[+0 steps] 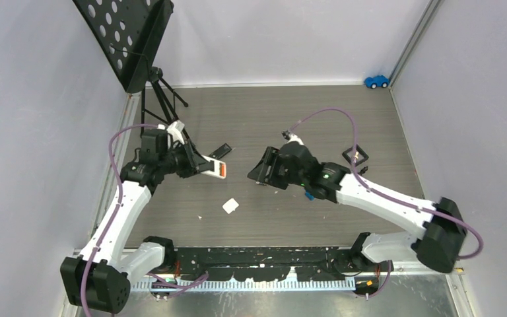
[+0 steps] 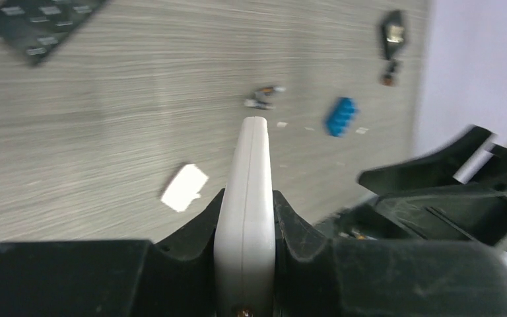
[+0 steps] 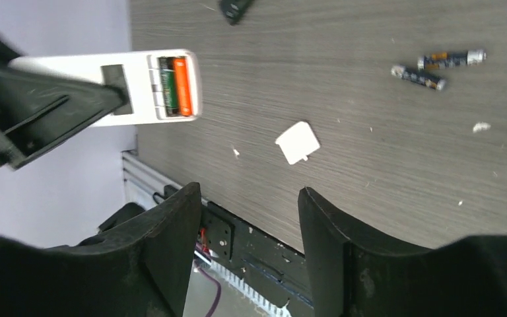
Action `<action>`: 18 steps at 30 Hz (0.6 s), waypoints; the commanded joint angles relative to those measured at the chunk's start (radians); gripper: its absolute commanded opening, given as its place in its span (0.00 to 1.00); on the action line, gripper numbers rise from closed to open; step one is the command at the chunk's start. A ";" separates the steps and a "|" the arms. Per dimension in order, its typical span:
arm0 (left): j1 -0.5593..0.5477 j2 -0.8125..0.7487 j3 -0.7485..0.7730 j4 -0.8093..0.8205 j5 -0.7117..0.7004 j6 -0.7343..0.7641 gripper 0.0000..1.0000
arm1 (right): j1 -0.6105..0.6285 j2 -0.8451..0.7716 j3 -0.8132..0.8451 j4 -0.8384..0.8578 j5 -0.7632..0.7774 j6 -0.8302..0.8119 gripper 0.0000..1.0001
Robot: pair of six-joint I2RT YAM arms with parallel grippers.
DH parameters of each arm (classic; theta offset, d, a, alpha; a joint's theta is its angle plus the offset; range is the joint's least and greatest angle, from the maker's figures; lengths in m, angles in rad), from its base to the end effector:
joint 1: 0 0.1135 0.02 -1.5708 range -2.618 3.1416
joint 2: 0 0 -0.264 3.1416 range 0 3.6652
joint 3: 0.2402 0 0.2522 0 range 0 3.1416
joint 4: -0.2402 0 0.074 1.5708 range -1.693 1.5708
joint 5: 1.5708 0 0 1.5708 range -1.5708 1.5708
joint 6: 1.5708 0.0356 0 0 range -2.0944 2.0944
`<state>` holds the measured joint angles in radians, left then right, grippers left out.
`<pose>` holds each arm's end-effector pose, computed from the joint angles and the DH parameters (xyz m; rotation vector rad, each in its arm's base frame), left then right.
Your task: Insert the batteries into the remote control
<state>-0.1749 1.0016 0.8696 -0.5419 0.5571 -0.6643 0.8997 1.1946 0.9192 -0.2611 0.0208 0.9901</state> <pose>0.2034 -0.0551 0.2981 -0.2527 2.3315 -1.0622 0.1680 0.2104 0.2941 0.1181 2.3078 1.0511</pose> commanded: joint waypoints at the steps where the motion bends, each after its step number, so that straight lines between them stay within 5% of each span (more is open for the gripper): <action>1: 0.005 -0.029 0.056 -0.199 -0.370 0.145 0.00 | 0.067 0.180 0.164 -0.184 0.113 0.157 0.55; 7: 0.005 -0.078 0.061 -0.260 -0.547 0.158 0.00 | 0.141 0.569 0.528 -0.418 0.143 0.268 0.22; 18: 0.005 -0.137 0.033 -0.247 -0.588 0.154 0.00 | 0.157 0.795 0.735 -0.580 0.125 0.384 0.29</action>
<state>-0.1745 0.8833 0.8806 -0.8043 -0.0166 -0.5232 1.0546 1.9324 1.5555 -0.7658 0.1478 1.3193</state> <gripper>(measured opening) 0.223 0.287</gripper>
